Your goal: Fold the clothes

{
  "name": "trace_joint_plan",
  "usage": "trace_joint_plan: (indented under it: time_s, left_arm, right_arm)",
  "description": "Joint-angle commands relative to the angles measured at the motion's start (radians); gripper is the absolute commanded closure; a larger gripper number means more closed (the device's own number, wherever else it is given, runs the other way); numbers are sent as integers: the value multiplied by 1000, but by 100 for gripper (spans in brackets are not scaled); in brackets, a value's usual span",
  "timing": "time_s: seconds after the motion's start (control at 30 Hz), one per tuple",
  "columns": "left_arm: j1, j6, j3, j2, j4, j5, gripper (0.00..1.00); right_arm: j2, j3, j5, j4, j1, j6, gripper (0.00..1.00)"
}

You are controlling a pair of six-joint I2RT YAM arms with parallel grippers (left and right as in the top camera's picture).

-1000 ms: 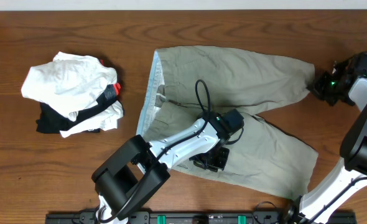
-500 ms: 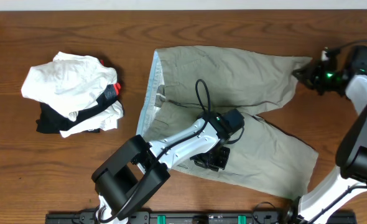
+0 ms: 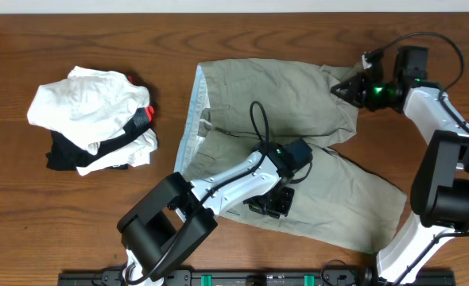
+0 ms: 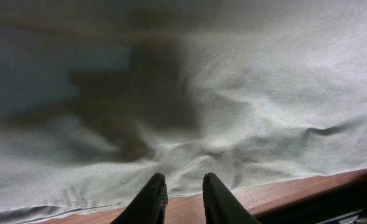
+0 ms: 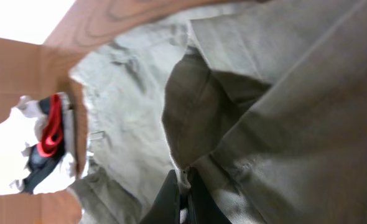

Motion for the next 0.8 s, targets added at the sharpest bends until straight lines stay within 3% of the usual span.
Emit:
trace_joint_plan:
  time_s: [0.0,0.13,0.2,0.23,0.3,0.4,0.5,0.57,0.67,0.73,0.77]
  left_arm:
    - [1,-1,-5,9,0,2,77]
    - [1,-2,-5,9,1,2,77]
    - [1,-2,-5,9,1,2,77]
    - [1,-2,-5,9,0,2,77]
    - [1,-2,-5,9,0,2,77]
    - [1,-2,-5,9,0,2,77]
    - [1,-2,-5,9,2,2,77]
    - [1,-2,-5,9,5,2,77]
    - [1,-2,-5,9,8,2,77]
    - [1,-2,-5,9,11,2,77]
    - [1,-2,-5,9,13,2,77]
  right_arm:
    - [-30,11,-124,-8,-1,-62,99]
    - [-30,11,-61,-92,53,-103,98]
    - [-35,11,-24,-98,66,-108,87]
    - [-39,11,-6,-92,64,-107,87]
    - [-53,11,2,-71,45,-107,87]
    - [-87,11,3,-47,-21,-102,99]
    - [-117,11,2,-47,-95,-83,99]
    - [-127,11,3,-44,-138,-76,78]
    - [-124,11,12,-40,-164,-57,55]
    - [-121,11,64,-39,-157,-58,52]
    - [-117,11,97,-39,-149,-57,56]
